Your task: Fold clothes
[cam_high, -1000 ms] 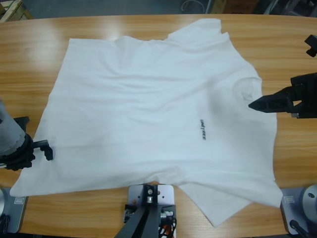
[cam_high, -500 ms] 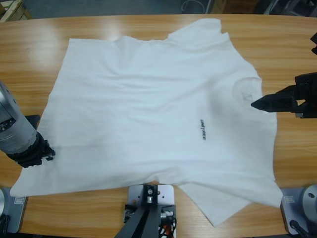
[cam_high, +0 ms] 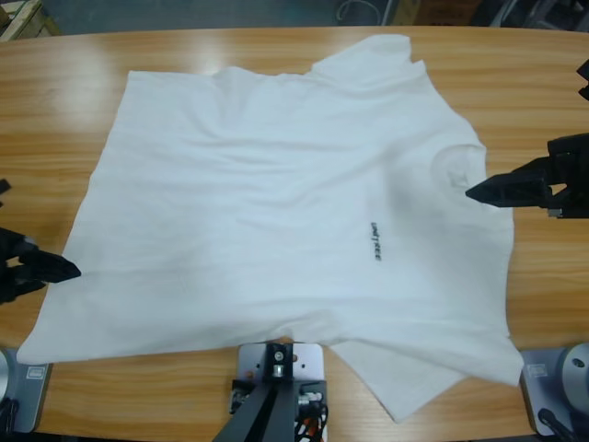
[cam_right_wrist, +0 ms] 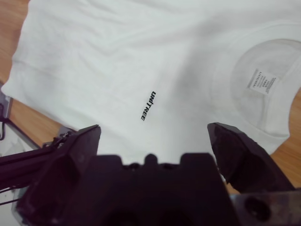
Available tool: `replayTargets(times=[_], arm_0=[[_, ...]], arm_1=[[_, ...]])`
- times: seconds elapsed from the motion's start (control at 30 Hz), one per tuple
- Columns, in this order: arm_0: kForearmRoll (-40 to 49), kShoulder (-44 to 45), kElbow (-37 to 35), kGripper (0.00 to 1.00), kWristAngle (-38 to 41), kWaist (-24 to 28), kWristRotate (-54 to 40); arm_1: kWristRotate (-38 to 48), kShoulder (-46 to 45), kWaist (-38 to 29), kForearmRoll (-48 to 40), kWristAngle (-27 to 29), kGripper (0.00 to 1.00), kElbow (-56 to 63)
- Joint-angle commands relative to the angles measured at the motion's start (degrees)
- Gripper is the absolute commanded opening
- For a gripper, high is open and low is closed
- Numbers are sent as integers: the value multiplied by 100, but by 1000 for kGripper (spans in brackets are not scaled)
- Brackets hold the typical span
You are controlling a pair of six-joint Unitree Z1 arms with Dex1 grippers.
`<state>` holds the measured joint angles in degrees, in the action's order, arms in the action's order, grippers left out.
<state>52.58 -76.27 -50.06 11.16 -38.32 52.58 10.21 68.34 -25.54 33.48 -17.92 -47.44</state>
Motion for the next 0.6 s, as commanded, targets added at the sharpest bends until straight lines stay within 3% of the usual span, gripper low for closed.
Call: replayTargets(times=[0.03,0.2,0.37,0.43,0.6], arm_0=[[-67,469,243,669,1513,780,-364],[-686,-18,717,674,2696,1239,-531],[-674,-1023,928,671,3243,1304,-1159],[-656,-1285,970,669,2932,1084,-1247],[-639,-1224,1181,669,1193,142,-976]], arm_1=[[-10,-137,-56,-61,-68,927,209],[-10,-137,-56,-56,-75,927,209],[-10,-137,-56,-61,-71,927,209],[-10,-145,-56,-61,-71,927,209],[-10,-137,-55,-61,-63,927,209]])
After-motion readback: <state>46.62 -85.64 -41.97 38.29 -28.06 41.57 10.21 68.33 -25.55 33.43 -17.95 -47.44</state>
